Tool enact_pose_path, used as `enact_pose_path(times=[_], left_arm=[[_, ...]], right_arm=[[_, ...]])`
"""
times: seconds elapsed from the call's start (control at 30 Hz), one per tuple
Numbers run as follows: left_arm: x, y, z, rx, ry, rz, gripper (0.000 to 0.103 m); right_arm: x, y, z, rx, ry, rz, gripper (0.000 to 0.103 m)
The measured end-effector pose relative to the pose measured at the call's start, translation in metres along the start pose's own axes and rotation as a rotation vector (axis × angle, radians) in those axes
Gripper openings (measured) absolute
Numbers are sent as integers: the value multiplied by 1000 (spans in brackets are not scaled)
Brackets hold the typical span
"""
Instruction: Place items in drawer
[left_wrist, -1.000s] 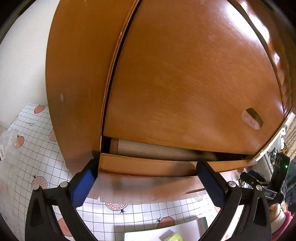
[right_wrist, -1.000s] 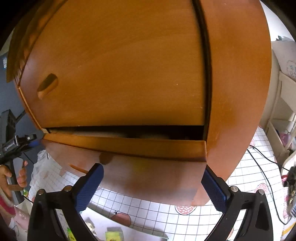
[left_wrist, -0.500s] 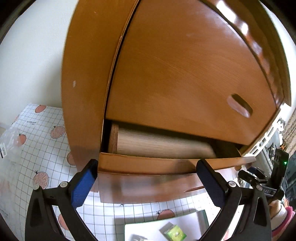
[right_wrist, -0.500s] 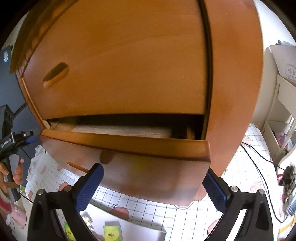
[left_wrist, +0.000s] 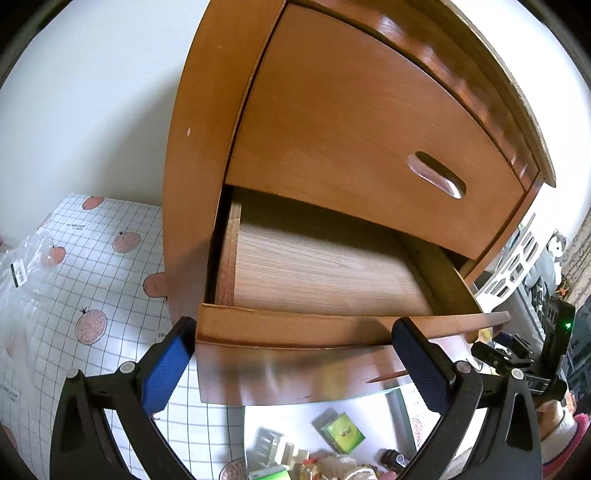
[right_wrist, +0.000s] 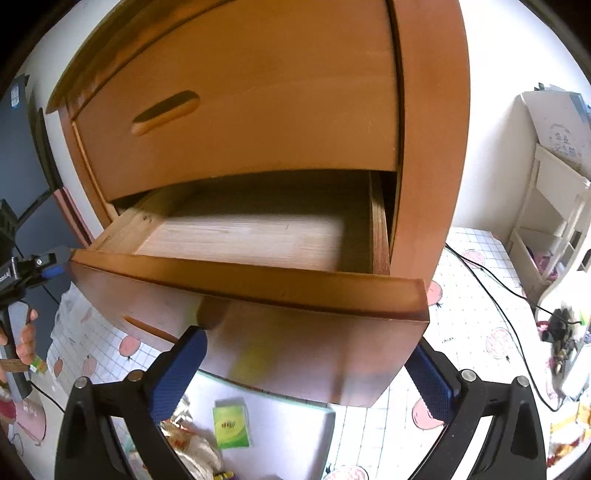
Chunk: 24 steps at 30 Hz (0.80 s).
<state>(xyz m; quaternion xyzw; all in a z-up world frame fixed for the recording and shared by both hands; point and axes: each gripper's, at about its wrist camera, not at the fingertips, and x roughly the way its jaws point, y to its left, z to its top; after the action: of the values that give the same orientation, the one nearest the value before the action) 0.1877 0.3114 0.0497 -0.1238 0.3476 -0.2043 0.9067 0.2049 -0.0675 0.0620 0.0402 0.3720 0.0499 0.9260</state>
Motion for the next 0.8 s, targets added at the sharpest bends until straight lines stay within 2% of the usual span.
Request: enact_pose_path(times=[0.1,0.23,0.4,0.47,0.63,0.8], left_arm=[[0,1,-9,-9,14,6,103],[-16,-6,-26,35,10,19,103],[-34,-15,-49,46,33,69,103],[-38,-17,-59,34,60,83,103],[-30,-14,-90,6,133,109,103],[-6,-10,-122,13,247,168,103]], right_arm=[[-9,-1,-4,12,22,-15,103],[-16,-7,-7,63,33,-11,103],[-46,2,-20,89,38,-74,103],[-49,8,-32,108,52,-79,103],[-49,21,-63,135,156,-102,103],[-32,35,-97,198,245,-44,103]])
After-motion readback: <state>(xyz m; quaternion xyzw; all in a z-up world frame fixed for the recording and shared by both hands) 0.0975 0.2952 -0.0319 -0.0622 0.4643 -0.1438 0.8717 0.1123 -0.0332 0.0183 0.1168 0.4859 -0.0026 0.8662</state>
